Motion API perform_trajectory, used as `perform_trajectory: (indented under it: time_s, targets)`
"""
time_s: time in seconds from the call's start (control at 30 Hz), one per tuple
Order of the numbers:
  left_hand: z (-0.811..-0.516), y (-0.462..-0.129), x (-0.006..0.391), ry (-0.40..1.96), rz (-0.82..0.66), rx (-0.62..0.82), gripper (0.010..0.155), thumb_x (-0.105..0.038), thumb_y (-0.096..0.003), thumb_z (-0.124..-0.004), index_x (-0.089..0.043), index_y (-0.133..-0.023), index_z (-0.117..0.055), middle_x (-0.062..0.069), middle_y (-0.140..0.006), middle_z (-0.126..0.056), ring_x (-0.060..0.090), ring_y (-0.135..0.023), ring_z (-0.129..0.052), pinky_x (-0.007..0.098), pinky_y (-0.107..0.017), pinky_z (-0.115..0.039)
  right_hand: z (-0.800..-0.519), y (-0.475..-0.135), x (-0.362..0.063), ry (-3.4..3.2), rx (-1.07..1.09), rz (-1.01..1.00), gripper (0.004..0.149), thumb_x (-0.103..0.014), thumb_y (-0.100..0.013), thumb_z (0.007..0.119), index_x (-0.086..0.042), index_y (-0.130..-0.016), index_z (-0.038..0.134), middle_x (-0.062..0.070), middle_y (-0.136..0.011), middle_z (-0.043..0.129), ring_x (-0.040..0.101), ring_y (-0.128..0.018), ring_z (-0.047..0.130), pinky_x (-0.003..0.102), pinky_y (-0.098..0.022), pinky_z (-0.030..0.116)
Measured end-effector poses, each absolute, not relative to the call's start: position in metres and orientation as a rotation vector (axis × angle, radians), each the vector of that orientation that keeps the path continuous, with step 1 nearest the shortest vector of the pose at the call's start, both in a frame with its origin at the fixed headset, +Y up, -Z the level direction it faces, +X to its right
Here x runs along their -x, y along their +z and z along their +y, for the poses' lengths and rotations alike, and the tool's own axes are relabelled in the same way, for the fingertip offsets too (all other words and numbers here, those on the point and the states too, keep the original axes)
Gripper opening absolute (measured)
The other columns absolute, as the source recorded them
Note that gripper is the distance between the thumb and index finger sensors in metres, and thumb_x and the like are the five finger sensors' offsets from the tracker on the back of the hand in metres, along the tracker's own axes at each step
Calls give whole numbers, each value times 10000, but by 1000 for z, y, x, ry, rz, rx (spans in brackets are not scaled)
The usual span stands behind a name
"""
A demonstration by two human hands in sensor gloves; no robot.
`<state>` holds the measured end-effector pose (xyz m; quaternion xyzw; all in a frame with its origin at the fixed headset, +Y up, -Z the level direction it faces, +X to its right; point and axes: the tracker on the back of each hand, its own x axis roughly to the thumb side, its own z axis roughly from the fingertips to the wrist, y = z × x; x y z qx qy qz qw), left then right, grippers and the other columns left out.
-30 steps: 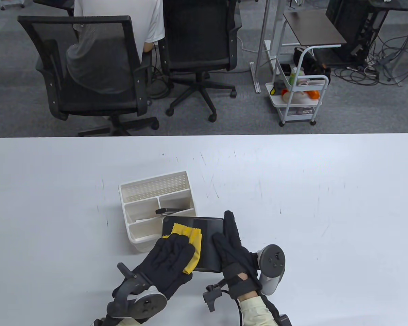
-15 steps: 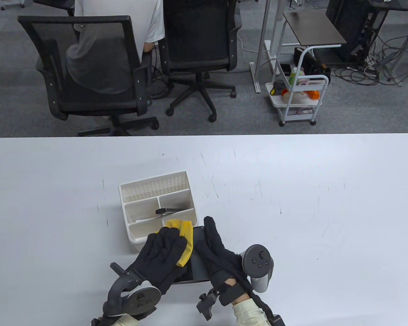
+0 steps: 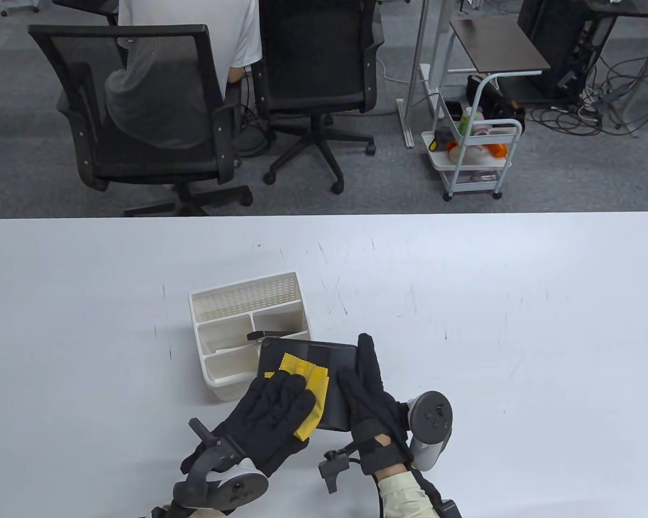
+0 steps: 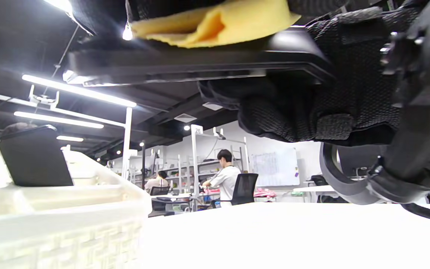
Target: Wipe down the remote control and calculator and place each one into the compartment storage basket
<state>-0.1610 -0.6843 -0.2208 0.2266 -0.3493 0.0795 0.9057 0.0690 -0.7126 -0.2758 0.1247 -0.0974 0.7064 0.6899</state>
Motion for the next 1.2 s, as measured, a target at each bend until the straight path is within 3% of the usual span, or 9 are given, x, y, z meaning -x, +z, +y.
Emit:
perform_trajectory:
  time_s: [0.27, 0.57, 0.7, 1.07, 1.2]
  targets:
    - [-683, -229, 177, 287, -654, -431, 570, -484, -536, -599, -240, -1052, -597, 87, -1108, -596, 355, -1045, -648, 541, -735, -629, -713, -273, -52, 1659, -399, -146, 695, -232, -597, 605, 70, -1101, 233, 250, -818, 841, 292, -505, 1030, 450, -405, 876]
    - [-688, -220, 152, 231, -735, -414, 594, -492, -535, -584, -236, -1070, -546, 88, -1129, -529, 365, -1052, -622, 534, -736, -636, -718, -275, -64, 1601, -278, -194, 702, -231, -602, 599, 86, -1093, 210, 254, -830, 827, 299, -515, 1023, 455, -410, 872]
    - [-687, -223, 158, 228, -711, -440, 588, -482, -536, -575, -229, -1066, -552, 98, -1116, -563, 354, -1044, -649, 538, -732, -640, -714, -275, -66, 1596, -291, -201, 704, -232, -603, 597, 86, -1092, 203, 253, -832, 822, 301, -521, 1018, 458, -412, 870]
    - [-685, -242, 193, 291, -478, -371, 582, -473, -541, -583, -226, -1068, -570, 84, -1129, -575, 359, -1060, -615, 558, -736, -602, -710, -272, -45, 1649, -443, -133, 703, -231, -600, 601, 96, -1088, 214, 272, -817, 829, 308, -504, 1024, 459, -403, 872]
    - [-687, -244, 199, 305, -461, -370, 580, -475, -543, -592, -231, -1068, -578, 79, -1130, -581, 361, -1060, -608, 558, -735, -605, -710, -272, -48, 1635, -430, -153, 703, -234, -602, 598, 99, -1087, 213, 270, -820, 829, 303, -500, 1027, 456, -402, 873]
